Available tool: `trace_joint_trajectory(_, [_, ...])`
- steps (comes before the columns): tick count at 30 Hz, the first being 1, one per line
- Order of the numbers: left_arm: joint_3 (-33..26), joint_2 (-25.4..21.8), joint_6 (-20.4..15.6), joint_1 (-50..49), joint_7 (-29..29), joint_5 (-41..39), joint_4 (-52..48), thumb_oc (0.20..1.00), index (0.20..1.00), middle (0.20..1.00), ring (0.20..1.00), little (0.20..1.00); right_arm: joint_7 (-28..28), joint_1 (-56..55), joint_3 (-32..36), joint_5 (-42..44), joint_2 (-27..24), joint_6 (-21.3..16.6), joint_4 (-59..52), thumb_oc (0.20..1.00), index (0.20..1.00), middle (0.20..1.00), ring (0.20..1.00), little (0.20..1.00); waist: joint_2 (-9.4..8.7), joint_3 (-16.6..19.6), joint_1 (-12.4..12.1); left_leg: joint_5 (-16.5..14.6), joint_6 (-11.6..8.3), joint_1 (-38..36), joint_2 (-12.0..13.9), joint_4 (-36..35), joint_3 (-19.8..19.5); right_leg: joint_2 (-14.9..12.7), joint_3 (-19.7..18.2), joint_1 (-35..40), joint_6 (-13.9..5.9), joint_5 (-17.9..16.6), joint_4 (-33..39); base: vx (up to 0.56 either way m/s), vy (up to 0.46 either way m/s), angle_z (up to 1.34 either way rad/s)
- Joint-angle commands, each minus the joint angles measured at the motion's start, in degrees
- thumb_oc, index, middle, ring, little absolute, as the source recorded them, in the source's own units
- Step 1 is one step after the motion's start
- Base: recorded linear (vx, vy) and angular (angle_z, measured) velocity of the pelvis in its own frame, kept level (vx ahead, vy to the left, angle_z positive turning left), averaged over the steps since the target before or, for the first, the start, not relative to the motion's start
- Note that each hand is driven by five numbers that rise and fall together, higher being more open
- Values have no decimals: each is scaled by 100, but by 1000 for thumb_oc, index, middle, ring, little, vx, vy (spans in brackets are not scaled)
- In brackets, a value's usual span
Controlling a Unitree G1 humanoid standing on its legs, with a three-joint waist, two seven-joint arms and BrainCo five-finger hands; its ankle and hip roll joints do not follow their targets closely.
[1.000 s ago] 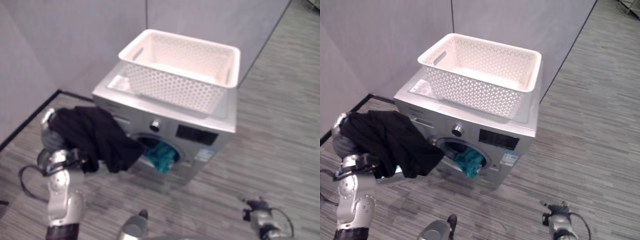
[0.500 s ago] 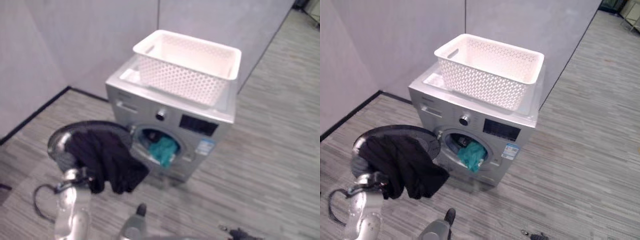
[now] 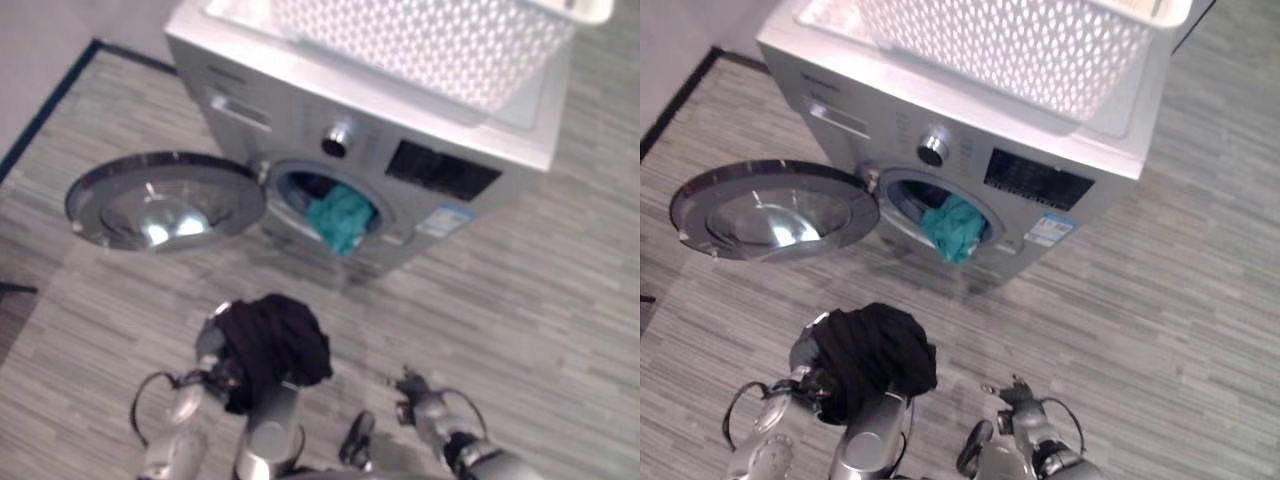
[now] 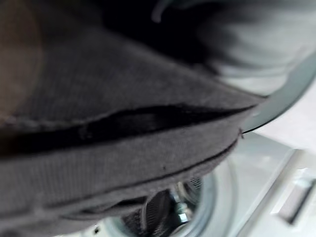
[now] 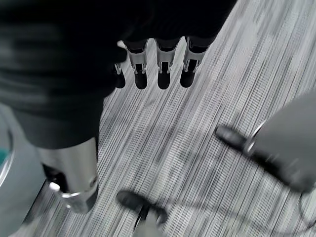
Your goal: Grab the laundry basket,head to the washer,open it,put in the laundry and shut it.
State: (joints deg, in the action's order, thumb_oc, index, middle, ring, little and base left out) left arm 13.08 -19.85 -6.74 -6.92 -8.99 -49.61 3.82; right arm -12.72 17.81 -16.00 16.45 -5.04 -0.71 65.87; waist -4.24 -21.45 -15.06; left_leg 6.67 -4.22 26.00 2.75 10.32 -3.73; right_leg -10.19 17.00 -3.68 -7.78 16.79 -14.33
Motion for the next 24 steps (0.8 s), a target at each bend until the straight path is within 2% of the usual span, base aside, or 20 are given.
trace_joint_trajectory(1, [150, 158, -274, 402, -191, 200, -171, 200, 200, 200, 200, 200, -268, 156, -156, 386, -17, -139, -252, 1000, 1000, 1000, 1000, 1000, 23, -1, 63, -64, 251, 472, -75, -48, 96, 237, 144, 166, 436, -232, 288, -22, 24, -8])
trace_joint_trajectory(3, [195, 231, -314, 563, -244, 223, -65, 200, 200, 200, 200, 200, -310, 257, -167, 426, -16, -157, -282, 1000, 1000, 1000, 1000, 1000, 7, -24, 67, -68, 247, 526, -89, -40, 104, 240, 136, 143, 437, -251, 336, -10, 26, 0])
trace_joint_trajectory(11, [583, 646, -646, 2225, -821, 505, 451, 200, 200, 200, 200, 200, -802, 1686, -134, 822, -22, -372, -250, 1000, 1000, 1000, 1000, 1000, -71, -328, 17, -68, 205, 1074, -196, 33, 79, 239, 164, -250, 445, -395, 480, 0, 0, 0])
trace_joint_trajectory(18, [850, 813, -761, 2683, -959, 498, 536, 200, 200, 200, 200, 200, -1072, 2619, 181, 1272, -118, -515, 33, 1000, 1000, 1000, 1000, 1000, -57, -477, -140, -49, 160, 1305, -308, -57, 68, 250, 244, -327, 400, -493, 702, 16, 1, 9])
trace_joint_trajectory(24, [1008, 836, -845, 2802, -1011, 481, 474, 200, 200, 200, 200, 200, -1256, 3191, 417, 1631, -228, -687, 232, 1000, 1000, 1000, 1000, 1000, 26, -645, -341, -96, 152, 1555, -403, 5, 52, 242, 326, -394, 374, -539, 825, 14, -9, 9])
